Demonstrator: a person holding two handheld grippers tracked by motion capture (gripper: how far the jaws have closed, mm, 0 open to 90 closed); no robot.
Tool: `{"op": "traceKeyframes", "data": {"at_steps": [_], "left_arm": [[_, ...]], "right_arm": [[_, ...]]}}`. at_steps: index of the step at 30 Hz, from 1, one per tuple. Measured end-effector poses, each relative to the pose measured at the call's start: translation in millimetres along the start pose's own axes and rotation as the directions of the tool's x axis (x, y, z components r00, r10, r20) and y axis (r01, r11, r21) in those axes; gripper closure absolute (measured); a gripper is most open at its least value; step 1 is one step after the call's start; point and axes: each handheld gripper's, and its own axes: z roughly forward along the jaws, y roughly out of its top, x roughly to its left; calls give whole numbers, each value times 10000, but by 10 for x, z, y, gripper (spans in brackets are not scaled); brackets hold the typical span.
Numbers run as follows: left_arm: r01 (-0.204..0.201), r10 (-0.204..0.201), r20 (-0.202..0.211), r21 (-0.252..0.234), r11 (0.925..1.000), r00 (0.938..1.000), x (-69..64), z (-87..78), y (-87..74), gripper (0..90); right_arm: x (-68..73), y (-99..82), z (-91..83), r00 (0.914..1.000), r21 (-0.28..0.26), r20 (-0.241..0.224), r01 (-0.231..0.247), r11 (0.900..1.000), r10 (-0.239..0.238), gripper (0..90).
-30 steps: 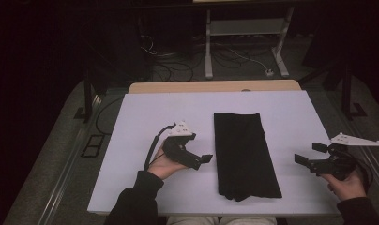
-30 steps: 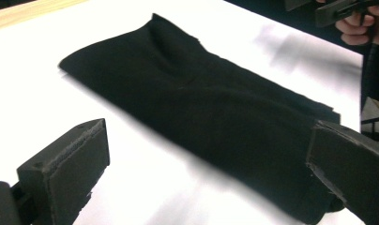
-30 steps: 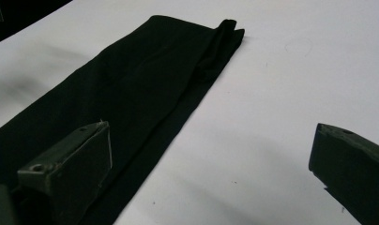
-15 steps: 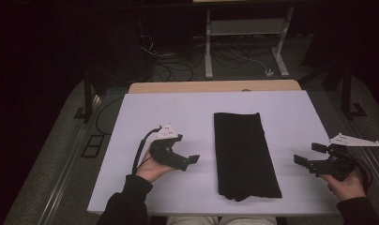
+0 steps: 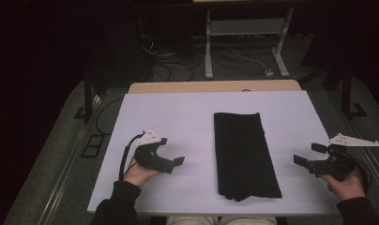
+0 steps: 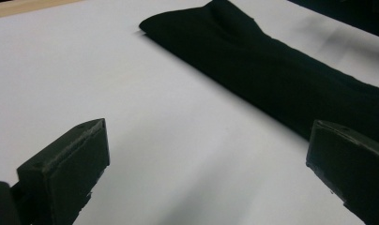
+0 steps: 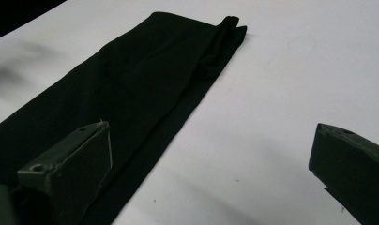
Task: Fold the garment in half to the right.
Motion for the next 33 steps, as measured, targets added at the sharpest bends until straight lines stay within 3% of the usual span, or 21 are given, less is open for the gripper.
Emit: {"op": "traceKeyframes", "data": {"at_steps": [11, 20, 26, 33], "left_arm": [[369, -400, -583, -539, 9979, 9975, 148, -284, -186, 0], [713, -773, -942, -660, 9953, 9925, 264, -448, -339, 0], [810, -939, -1108, -1160, 9899, 9894, 295, -601, -437, 0], [1102, -1245, -1601, -950, 9894, 9792, 381, -744, -620, 0]], "right_arm": [[9, -2, 11, 10000, 35, -28, 20, 10000, -20, 0], [5, -5, 20, 10000, 47, -52, 58, 10000, -57, 0], [6, -6, 27, 9999, 62, -82, 80, 9999, -80, 0], [9, -2, 47, 9999, 124, -136, 100, 9999, -98, 0]]}}
